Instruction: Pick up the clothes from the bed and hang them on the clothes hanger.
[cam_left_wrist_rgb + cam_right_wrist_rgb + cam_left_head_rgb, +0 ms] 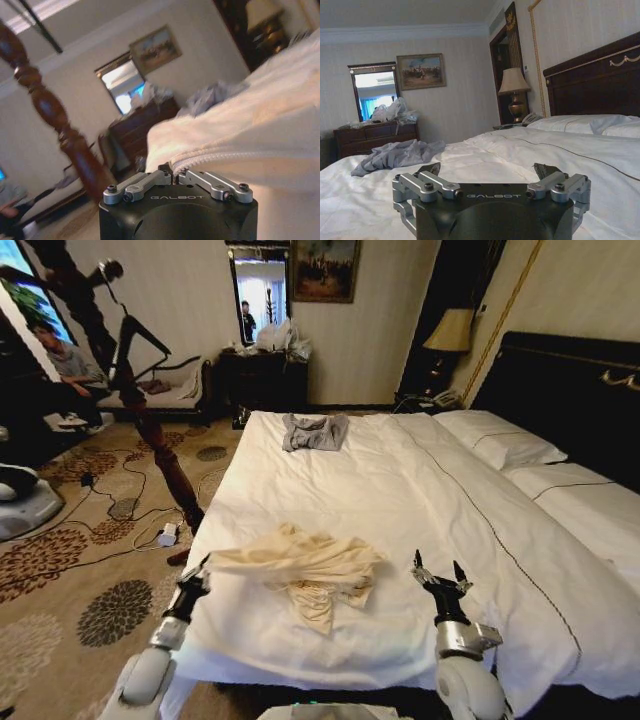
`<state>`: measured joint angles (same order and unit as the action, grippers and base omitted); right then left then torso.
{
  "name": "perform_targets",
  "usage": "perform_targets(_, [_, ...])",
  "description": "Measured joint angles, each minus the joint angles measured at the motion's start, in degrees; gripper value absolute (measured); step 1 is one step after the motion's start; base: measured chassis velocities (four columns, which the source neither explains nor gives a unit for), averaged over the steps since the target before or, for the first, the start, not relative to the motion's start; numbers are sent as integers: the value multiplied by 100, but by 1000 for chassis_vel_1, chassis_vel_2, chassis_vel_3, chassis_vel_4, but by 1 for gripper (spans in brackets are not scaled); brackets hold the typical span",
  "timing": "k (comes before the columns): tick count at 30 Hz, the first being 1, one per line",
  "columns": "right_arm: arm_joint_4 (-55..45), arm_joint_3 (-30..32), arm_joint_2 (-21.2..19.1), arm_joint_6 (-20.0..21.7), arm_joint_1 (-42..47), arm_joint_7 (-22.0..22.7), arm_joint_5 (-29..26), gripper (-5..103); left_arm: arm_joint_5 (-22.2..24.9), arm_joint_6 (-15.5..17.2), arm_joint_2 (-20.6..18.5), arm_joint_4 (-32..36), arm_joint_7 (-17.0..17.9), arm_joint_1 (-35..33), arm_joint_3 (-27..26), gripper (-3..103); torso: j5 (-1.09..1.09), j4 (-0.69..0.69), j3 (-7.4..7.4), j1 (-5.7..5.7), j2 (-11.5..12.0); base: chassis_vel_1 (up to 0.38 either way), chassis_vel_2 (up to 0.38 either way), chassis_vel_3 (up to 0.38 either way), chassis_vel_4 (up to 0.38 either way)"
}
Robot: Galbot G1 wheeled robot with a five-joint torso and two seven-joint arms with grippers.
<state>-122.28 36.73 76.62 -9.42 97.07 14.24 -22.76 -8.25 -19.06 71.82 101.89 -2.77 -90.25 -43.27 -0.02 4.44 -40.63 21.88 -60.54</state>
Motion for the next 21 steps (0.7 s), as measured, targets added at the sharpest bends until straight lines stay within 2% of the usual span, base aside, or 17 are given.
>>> perform_targets(4, [-18, 41, -26, -60, 64, 4, -18, 100, -73, 30, 179, 5, 86, -87, -44, 2, 1, 1, 0, 0, 0, 0, 0, 0, 0])
perform_targets(5, [-35, 53, -34, -80, 95, 7, -26, 100, -74, 90, 227, 89, 112, -138, -45, -1, 2, 2, 0, 0, 0, 0, 0, 0, 0])
perform_targets(7, [-69, 83, -56, -125, 148, 14, -44, 100, -99, 306, 245, 272, 149, -274, -76, 7, 2, 3, 0, 0, 0, 0, 0, 0, 0])
perform_targets(8, [-81, 97, -65, -143, 163, 16, -53, 100, -199, 486, 236, 348, 200, -351, -116, 7, 2, 3, 0, 0, 0, 0, 0, 0, 0])
perform_targets(9, [-81, 97, -65, -143, 163, 16, -53, 100, -199, 486, 236, 348, 200, -351, -116, 7, 2, 3, 0, 0, 0, 0, 0, 0, 0])
perform_targets(10, [-95, 133, -78, -176, 185, 23, -76, 100, -468, 777, 194, 424, 345, -466, -206, 18, 2, 1, 0, 0, 0, 0, 0, 0, 0])
perform_targets(11, [-102, 157, -83, -199, 198, 31, -95, 100, -694, 919, 148, 437, 459, -538, -286, 23, 2, 0, 0, 0, 0, 0, 0, 0, 0])
perform_targets(12, [-102, 157, -83, -199, 198, 31, -95, 100, -694, 919, 148, 437, 459, -538, -286, 23, 2, 0, 0, 0, 0, 0, 0, 0, 0])
perform_targets(13, [-104, 175, -84, -220, 210, 43, -106, 100, -903, 979, 103, 432, 548, -588, -368, 23, 3, 0, 0, 0, 0, 0, 0, 0, 0])
perform_targets(14, [-105, 197, -80, -258, 232, 57, -114, 100, -1155, 964, 40, 409, 629, -644, -468, 28, 2, 1, 0, 0, 0, 0, 0, 0, 0])
perform_targets(17, [-111, 203, -66, -295, 268, 65, -111, 100, -1303, 851, -27, 453, 654, -780, -517, 39, 2, 2, 0, 0, 0, 0, 0, 0, 0])
perform_targets(19, [-113, 203, -59, -315, 285, 69, -98, 100, -1329, 584, -84, 611, 513, -1017, -469, 50, 2, 2, 0, 0, 0, 0, 0, 0, 0])
perform_targets(20, [-113, 203, -59, -315, 285, 69, -98, 100, -1329, 584, -84, 611, 513, -1017, -469, 50, 2, 2, 0, 0, 0, 0, 0, 0, 0])
perform_targets(21, [-112, 201, -58, -317, 283, 69, -96, 100, -1378, 435, -98, 671, 385, -1134, -451, 56, 2, 2, 0, 0, 0, 0, 0, 0, 0])
